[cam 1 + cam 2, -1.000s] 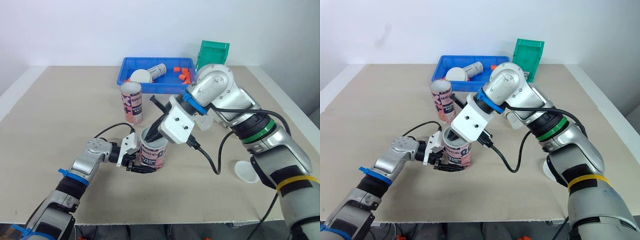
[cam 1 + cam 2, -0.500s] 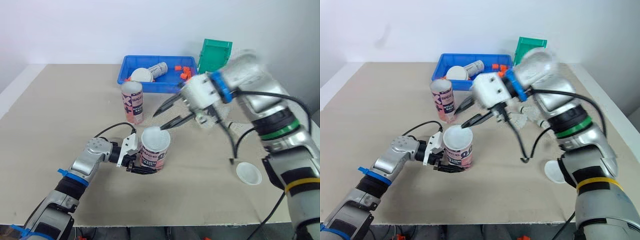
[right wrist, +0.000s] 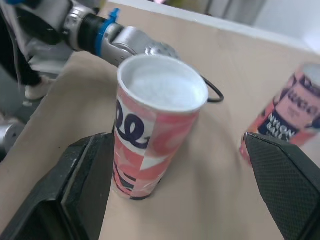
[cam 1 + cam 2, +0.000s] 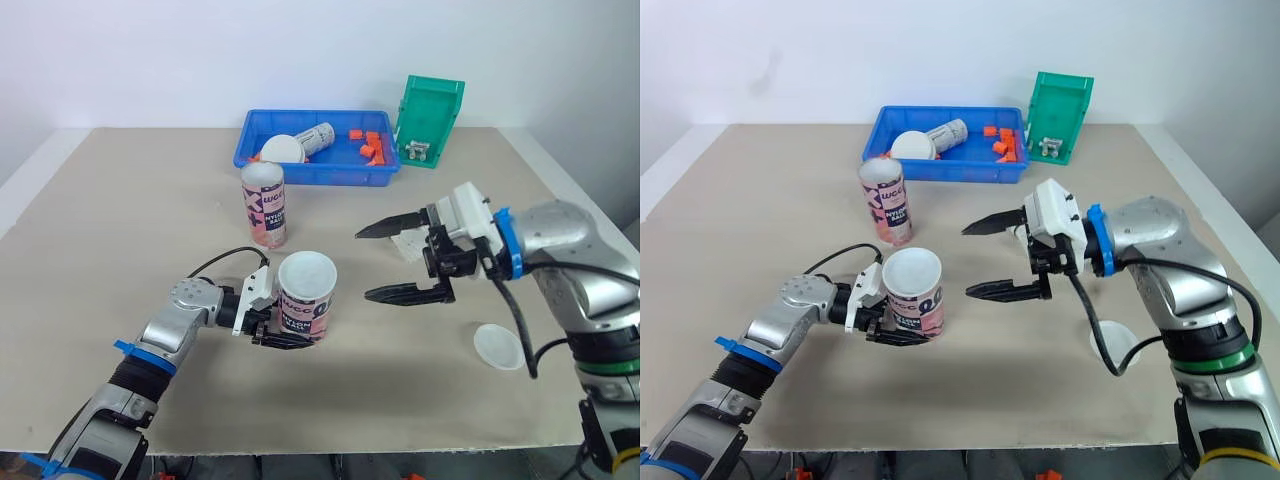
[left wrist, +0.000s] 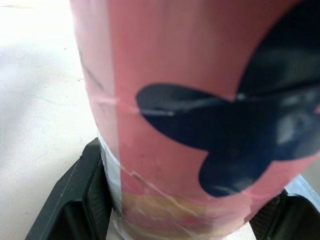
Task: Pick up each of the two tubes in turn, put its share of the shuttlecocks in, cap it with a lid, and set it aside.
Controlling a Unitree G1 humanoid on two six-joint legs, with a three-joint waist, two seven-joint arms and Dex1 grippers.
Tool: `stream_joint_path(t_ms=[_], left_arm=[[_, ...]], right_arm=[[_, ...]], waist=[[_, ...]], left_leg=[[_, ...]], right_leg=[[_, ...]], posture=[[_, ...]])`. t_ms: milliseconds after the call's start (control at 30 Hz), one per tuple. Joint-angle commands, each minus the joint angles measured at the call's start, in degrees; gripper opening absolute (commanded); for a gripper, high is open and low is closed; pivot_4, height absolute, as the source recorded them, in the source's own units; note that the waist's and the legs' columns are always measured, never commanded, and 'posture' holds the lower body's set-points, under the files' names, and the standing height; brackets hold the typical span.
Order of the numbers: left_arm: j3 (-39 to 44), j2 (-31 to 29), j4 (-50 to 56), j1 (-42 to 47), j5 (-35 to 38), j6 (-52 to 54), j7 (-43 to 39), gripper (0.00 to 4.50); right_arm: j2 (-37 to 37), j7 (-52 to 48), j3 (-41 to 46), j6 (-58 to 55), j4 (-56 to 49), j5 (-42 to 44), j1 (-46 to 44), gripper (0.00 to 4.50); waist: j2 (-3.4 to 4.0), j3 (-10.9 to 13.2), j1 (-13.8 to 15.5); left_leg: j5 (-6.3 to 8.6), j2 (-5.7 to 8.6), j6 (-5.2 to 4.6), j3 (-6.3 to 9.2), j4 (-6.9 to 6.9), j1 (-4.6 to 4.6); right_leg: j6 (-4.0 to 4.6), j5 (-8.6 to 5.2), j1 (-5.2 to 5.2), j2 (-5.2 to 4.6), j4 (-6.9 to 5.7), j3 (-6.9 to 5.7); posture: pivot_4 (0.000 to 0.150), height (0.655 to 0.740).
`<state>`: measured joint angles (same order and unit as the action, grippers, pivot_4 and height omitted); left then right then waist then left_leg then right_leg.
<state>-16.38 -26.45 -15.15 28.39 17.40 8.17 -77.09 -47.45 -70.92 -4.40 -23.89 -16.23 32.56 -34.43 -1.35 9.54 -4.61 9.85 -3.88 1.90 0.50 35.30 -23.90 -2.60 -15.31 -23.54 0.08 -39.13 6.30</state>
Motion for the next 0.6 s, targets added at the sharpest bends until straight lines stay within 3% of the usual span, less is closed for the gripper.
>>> stream_joint_path(t_ms=[33,100,400,600], left_arm=[[1.9,-1.1,-1.3,-0.3,0.6,2.1,-0.5,3.79],[2.9,-1.0,-0.7,0.2,2.0,2.5,-1.3,4.40],[4.2,-5.2,3.0,-3.1,-0.2,-4.2,-2.7,4.40],[12.3,-11.7,12.9,-8.4,7.3,1.0,-2.2,4.40]], right_arm=[[0.7,4.6,2.1,-2.3,-5.3,0.7,3.6,4.50],[1.1,6.1,1.7,-2.9,-6.7,0.2,5.7,4.50],[3.1,8.2,-1.1,-4.5,-10.9,-0.4,10.9,4.50],[5.7,7.4,-5.0,-2.1,-7.7,-3.7,10.3,4.50]], waist=[[-0.07,0.0,0.0],[-0.08,0.1,0.0],[-0.10,0.3,0.3],[-0.14,0.5,0.4]], left_leg=[[0.00,0.00,0.00,0.03,0.00,-0.01],[0.01,0.00,0.01,0.04,0.03,-0.09],[0.00,0.06,0.02,0.09,0.18,-0.92],[0.01,0.04,0.01,0.18,0.14,-1.05]], right_leg=[[0.00,-0.01,0.00,0.02,0.00,0.00],[0.00,-0.03,-0.04,0.02,0.01,0.00],[-0.46,0.17,-0.66,-0.02,0.03,0.01],[-0.42,0.12,-0.79,0.00,0.02,-0.07]], posture=[[0.150,0.7038],[0.150,0.7038],[0.150,0.7038],[0.150,0.7038]])
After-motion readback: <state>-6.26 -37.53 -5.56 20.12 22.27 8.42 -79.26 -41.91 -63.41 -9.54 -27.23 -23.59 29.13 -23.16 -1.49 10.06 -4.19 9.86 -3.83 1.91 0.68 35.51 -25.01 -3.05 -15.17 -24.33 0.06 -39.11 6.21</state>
